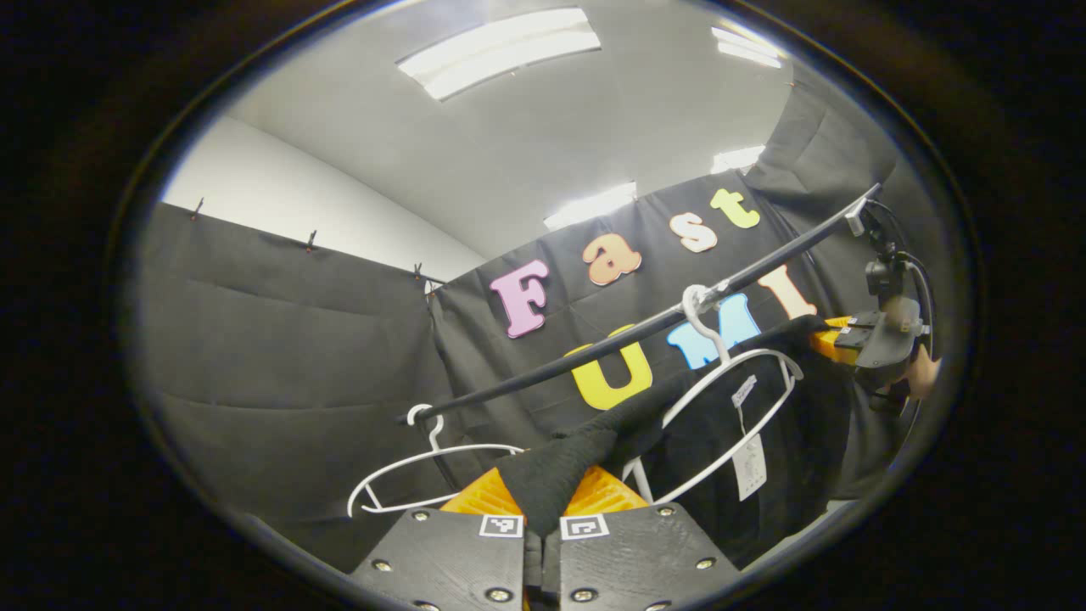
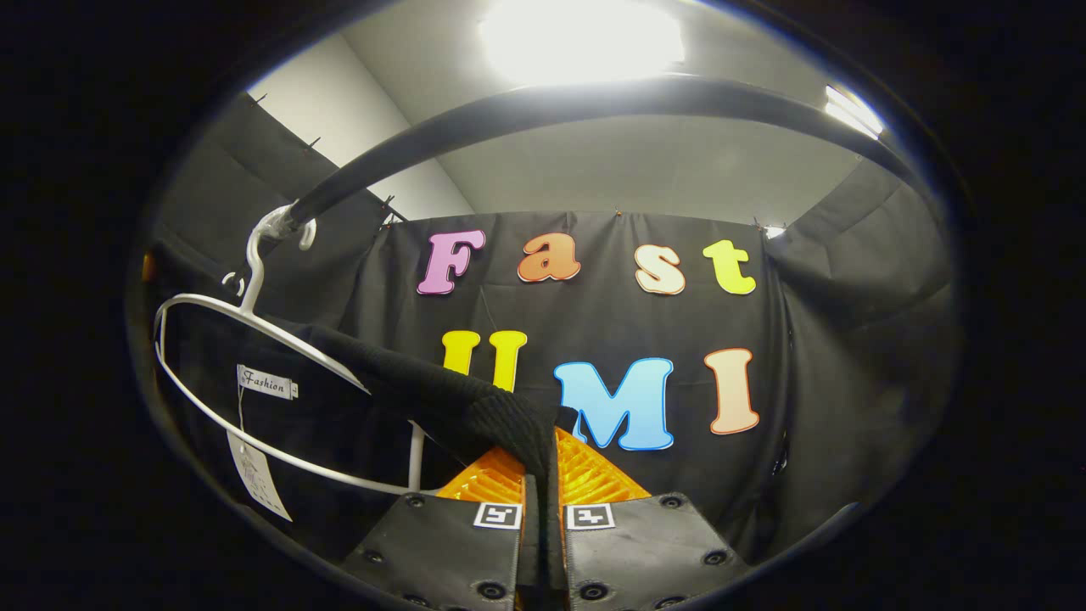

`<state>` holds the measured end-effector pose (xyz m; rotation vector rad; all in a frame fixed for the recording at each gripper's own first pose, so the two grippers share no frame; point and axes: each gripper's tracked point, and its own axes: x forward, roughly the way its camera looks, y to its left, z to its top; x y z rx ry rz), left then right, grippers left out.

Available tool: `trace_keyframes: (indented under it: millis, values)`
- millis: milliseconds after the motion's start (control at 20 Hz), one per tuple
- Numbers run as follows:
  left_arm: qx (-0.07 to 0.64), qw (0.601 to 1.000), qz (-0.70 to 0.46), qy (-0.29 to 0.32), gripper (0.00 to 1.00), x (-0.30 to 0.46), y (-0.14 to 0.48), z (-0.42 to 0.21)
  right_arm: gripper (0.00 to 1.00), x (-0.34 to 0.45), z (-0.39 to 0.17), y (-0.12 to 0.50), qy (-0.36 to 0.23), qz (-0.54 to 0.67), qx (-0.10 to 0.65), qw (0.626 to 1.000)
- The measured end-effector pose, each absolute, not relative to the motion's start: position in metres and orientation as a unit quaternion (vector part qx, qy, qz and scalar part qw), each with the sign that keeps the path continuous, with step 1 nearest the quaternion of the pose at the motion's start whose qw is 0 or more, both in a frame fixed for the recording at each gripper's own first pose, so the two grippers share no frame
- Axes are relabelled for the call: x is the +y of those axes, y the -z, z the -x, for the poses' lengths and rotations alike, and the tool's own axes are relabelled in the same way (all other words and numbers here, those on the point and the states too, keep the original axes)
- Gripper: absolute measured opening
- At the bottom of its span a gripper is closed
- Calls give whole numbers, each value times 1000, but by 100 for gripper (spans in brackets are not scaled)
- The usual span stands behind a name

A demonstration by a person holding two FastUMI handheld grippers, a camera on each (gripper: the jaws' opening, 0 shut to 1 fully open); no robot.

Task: Grasp the clothes on the hanger with both hands and then place them into the laundry hamper below.

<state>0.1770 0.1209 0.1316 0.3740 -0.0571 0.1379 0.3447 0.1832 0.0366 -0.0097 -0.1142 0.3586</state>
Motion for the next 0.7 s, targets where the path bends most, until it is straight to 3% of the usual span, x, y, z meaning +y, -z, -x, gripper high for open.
trace_keyframes:
  millis: [350, 700]
  values:
    - [-24, 973, -223, -59, 0, 162, -153, -211, 5, 198, -358, -25, -206, 23, -53, 977]
    - [-2, 982, -185, -30, 1, 169, -94, -219, 5, 200, -360, -1, -208, -4, -6, 978]
